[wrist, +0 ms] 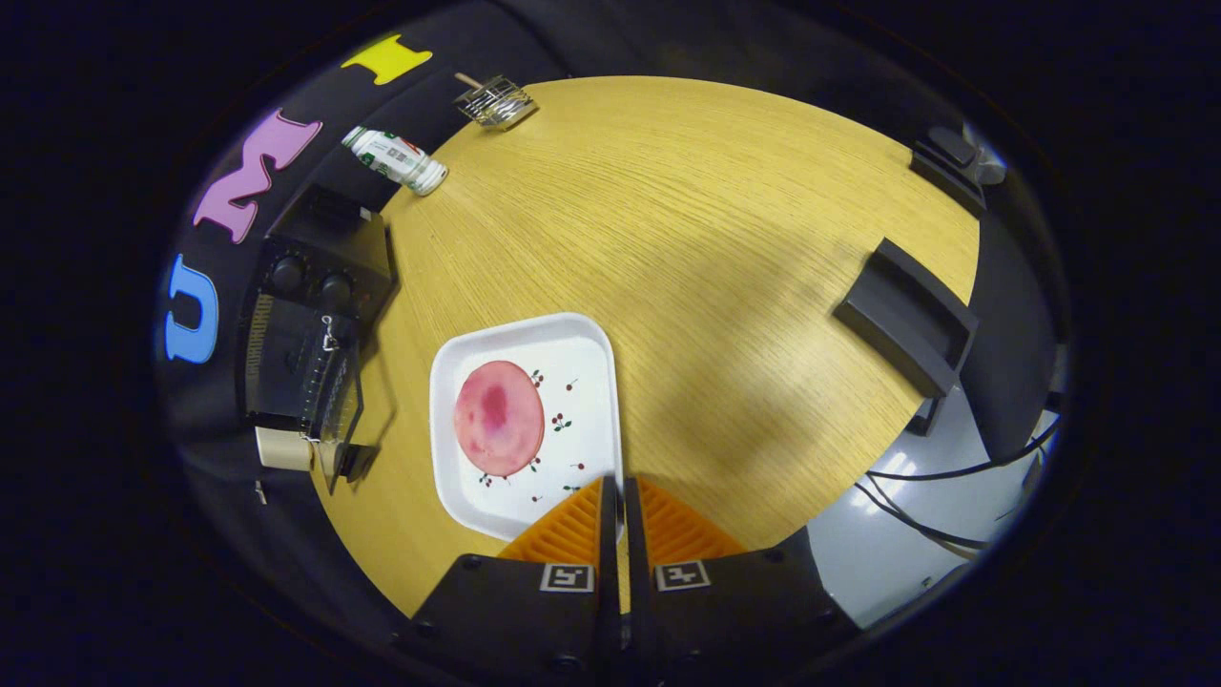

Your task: Open the toaster oven, put the food inside, and close the toaster oven door.

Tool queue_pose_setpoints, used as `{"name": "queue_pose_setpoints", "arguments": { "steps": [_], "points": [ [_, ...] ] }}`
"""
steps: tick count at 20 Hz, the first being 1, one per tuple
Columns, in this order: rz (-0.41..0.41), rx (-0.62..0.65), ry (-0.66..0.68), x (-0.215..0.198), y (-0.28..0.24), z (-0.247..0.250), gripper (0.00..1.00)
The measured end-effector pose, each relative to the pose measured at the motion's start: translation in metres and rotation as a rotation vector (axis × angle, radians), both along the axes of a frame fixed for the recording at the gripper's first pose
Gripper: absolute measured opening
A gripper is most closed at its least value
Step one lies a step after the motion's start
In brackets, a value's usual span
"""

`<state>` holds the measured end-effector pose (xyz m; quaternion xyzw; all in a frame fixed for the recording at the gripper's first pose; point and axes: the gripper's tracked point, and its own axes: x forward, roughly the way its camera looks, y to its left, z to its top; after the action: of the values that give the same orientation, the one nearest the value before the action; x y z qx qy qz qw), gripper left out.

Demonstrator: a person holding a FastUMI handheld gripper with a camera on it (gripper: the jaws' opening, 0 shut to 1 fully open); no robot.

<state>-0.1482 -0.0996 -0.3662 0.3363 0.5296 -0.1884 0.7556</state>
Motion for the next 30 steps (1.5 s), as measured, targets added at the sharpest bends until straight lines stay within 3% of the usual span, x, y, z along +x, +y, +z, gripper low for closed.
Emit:
{"name": "queue_pose_setpoints", "arguments": {
  "steps": [3,4,7,9,15,19,24,30],
  "points": [
    [0.067,-0.049,0.039,0.001,0.002,0.002,0.24],
    [0.085,-0.069,0.038,0.002,0.002,0.000,0.24],
    [0.082,-0.031,-0.001,0.000,0.002,-0.001,0.06],
    [0.058,0.016,-0.024,-0.001,0.005,0.000,0.05],
    [-0.279,0.318,-0.176,-0.003,0.011,0.021,0.05],
    [-0.361,0.364,-0.251,-0.003,0.009,0.037,0.05],
    [-0.339,0.406,-0.362,0.005,0.025,0.086,0.05],
    [-0.190,0.444,-0.439,0.055,0.094,0.138,0.05]
  ]
}}
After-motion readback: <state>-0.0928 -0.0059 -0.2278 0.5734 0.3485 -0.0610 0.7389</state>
